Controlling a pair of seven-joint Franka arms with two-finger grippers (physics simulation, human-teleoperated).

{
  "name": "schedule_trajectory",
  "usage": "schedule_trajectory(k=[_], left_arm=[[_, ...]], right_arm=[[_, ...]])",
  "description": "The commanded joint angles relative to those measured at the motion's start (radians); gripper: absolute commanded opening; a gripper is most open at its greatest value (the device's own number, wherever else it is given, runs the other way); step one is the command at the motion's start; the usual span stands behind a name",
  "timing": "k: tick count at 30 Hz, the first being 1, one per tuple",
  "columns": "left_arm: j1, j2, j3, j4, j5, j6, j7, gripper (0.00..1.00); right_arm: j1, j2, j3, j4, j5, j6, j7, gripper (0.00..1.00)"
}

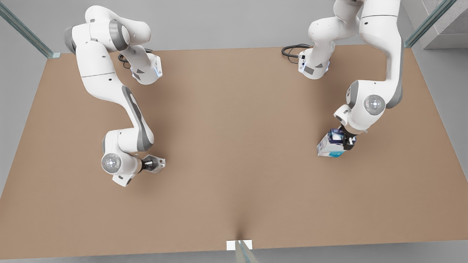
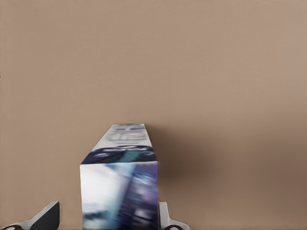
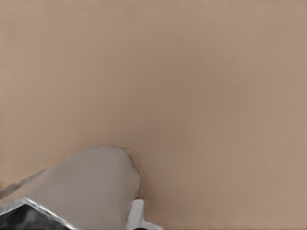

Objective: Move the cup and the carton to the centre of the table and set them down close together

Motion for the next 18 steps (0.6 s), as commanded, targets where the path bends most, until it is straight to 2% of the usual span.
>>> schedule_trajectory(k=[1,3,6,7,8,9,10,11,12,13,18], left_arm=[[-0.003,0.0,0.0,0.0,0.0,0.0,0.0,1.0],[-0.002,0.031,0.0,0.011,0.0,0.041,0.0,1.0],[-0.003,0.046,0.0,0.011,-0.002,0.083,-0.002,1.0],[-0.002,0.054,0.0,0.011,-0.002,0.084,-0.003,1.0],[0.0,0.058,0.001,0.011,-0.002,0.084,-0.003,1.0],[0.006,0.06,0.001,0.008,-0.002,0.098,-0.003,1.0],[0.01,0.06,0.001,0.008,-0.002,0.098,-0.003,0.99],[0.012,0.061,0.001,0.006,0.0,0.098,-0.003,0.93],[0.012,0.061,0.001,0.005,-0.002,0.098,-0.003,0.56],[0.012,0.06,0.001,0.006,-0.002,0.1,-0.003,0.39],[0.012,0.055,0.0,0.005,-0.002,0.094,-0.003,0.39]], right_arm=[[0.004,0.0,0.008,0.009,-0.006,-0.001,0.003,0.21],[0.057,0.021,0.054,0.101,0.002,-0.004,0.006,0.21],[0.234,0.133,0.04,0.305,0.088,-0.039,0.057,0.21],[0.3,0.178,-0.003,0.387,0.115,-0.053,0.08,0.21],[0.403,0.225,-0.113,0.466,0.207,-0.059,0.08,0.21],[0.53,0.288,-0.277,0.546,0.355,-0.094,0.08,0.21],[0.576,0.334,-0.331,0.597,0.413,-0.094,0.106,0.21],[0.596,0.388,-0.33,0.646,0.418,-0.084,0.169,0.21],[0.611,0.437,-0.346,0.703,0.424,-0.07,0.213,0.21],[0.621,0.466,-0.356,0.71,0.433,-0.012,0.227,0.21],[0.617,0.541,-0.382,0.798,0.441,0.11,0.244,0.21]])
